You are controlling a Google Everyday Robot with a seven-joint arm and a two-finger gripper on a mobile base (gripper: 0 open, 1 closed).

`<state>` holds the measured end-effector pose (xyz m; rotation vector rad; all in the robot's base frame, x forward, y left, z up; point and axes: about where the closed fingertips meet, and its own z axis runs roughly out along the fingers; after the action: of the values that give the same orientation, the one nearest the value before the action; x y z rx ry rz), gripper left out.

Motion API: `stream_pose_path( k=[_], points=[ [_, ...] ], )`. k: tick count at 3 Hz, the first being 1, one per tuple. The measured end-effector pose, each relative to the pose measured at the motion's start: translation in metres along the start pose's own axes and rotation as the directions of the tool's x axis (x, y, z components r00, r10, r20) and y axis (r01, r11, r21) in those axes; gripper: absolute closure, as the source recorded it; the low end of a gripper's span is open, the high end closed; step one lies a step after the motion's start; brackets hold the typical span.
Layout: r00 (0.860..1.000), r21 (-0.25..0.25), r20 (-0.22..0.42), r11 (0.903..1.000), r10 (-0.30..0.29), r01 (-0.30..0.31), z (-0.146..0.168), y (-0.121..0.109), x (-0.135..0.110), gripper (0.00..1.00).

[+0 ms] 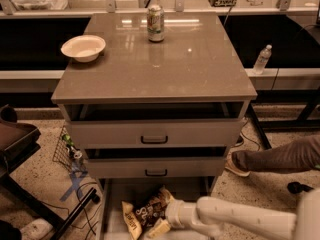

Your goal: Pick brown chip bag from bottom drawer and place on counter

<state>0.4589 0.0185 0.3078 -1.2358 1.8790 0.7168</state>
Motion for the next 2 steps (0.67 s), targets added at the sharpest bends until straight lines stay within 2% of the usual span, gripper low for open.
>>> stream_pose_path(
  k=[1, 2],
  points=[
    [0.999, -0.040, -0.022, 0.9990, -0.023, 0.023, 0.042, -0.024, 0.018, 0.00],
    [0.993, -0.075, -0.068, 0.9933, -0.093, 0.088, 0.086, -0.043, 0.024, 0.00]
  ],
)
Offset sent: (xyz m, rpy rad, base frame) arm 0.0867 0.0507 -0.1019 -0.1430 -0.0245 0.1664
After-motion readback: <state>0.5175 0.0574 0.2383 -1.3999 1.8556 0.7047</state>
